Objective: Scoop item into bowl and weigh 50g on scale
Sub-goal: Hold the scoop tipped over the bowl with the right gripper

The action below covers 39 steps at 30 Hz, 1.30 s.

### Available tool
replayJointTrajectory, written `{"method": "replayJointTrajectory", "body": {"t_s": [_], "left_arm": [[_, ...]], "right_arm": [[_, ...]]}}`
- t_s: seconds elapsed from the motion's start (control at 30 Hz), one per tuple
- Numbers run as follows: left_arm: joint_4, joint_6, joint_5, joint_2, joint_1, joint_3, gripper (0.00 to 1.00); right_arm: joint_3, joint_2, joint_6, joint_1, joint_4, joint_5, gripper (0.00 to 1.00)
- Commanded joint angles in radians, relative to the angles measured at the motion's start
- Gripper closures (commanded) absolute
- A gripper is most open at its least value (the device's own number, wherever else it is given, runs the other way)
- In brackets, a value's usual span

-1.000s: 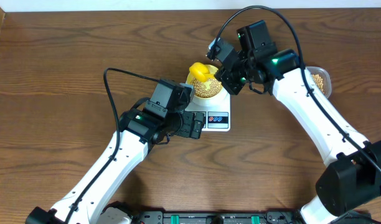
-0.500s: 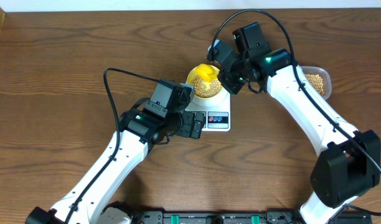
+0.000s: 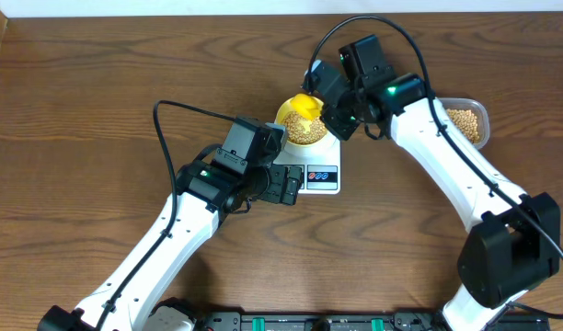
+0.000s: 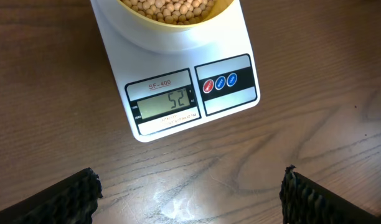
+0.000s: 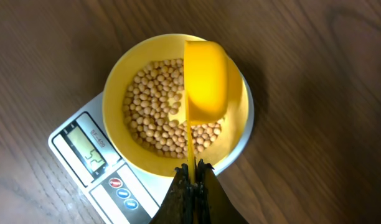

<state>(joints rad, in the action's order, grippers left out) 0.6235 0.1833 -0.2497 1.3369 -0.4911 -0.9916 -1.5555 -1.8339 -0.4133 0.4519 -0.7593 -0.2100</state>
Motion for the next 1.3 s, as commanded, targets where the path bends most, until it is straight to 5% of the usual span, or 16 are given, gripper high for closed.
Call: {"method": "replayJointTrajectory", "body": {"t_s": [0.0,1.27], "left_arm": [[0.0,-0.005,-0.004,-0.013,0.001,0.008,0.06],[0.0,-0.005,-0.004,-0.013,0.001,0.008,0.06]], "right_arm": [[0.002,-0.001,-0.015,0.008,0.001,0.002,0.99],[0.047,-0.005,-0.037,0.026,-0.019,0.013,0.99]]}}
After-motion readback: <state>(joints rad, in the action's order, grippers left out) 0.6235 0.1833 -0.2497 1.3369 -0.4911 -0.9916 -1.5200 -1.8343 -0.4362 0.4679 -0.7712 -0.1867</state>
